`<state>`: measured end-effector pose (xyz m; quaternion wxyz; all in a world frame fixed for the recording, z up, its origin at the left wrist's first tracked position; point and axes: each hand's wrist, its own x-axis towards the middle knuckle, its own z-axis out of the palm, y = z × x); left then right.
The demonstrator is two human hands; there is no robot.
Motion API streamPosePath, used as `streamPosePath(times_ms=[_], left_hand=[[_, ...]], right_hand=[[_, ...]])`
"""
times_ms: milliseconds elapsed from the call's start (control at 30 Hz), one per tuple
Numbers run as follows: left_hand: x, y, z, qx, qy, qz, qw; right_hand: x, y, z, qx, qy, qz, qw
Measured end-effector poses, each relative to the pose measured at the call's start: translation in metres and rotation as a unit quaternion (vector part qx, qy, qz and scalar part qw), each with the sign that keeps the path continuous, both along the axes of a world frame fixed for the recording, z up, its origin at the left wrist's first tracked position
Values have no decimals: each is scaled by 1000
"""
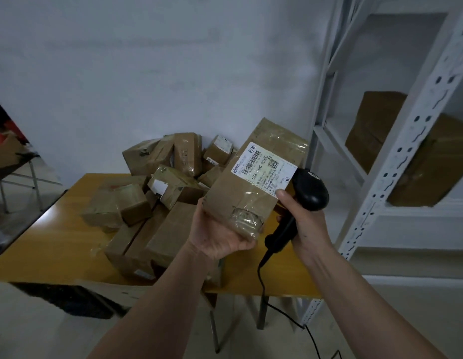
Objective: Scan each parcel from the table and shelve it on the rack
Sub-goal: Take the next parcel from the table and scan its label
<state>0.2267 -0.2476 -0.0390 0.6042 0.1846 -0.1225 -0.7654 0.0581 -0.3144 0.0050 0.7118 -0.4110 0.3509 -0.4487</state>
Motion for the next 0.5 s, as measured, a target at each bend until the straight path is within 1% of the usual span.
streamPosePath(times_ms=[133, 200, 267, 333, 400, 467, 500], left_hand=[[-16, -11, 12, 35, 0, 37, 999], [-29, -17, 18, 63, 12, 81, 995], [-41, -22, 19, 59, 11, 134, 989], [-52, -24, 21, 20, -39, 161, 986], [-60, -25, 24, -21, -119, 161, 980], [-66, -26, 27, -26, -191, 165, 967], [-67, -26, 29, -20, -204, 178, 962]], right_hand=[[-13, -15, 8, 2, -4, -9, 1000], [-19, -21, 10, -3, -7, -15, 1000], [-22, -27, 11, 0, -7, -31, 999], [-26, -32, 11, 13, -14, -46, 999], [-29, -37, 12, 20, -19, -45, 999], [-30, -39, 12, 12, -21, -31, 999], [-31, -40, 12, 3, -17, -24, 1000]])
